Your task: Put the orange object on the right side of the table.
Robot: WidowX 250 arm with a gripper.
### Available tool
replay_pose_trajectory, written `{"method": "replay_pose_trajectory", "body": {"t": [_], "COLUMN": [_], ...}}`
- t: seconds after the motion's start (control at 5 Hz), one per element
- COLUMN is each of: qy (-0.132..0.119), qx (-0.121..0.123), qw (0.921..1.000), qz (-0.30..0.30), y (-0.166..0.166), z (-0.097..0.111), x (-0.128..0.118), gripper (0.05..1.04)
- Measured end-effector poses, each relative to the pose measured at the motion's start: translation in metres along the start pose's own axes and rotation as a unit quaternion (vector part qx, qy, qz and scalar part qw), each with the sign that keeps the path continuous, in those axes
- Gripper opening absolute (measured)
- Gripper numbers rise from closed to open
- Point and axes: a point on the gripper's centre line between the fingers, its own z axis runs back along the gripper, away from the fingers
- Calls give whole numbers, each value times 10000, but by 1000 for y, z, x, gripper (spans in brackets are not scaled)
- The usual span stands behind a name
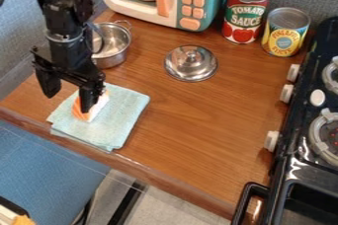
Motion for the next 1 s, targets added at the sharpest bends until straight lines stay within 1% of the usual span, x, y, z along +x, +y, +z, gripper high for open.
{"method": "replay_pose_trajectory", "body": {"t": [0.2,0.4,0.6,0.8,1.0], "qy": [220,314,392,422,486], "qx": [-78,127,149,262,262], "qw": [9997,9994,9991,9988,9984], "qz": [-108,-73,-102,-14,91], "y": [-9,-11,-18,-14,-15], "z": [-1,-5,-8,-8,-12], "x": [4,6,6,6,8], "gripper": [999,999,999,999,999]}}
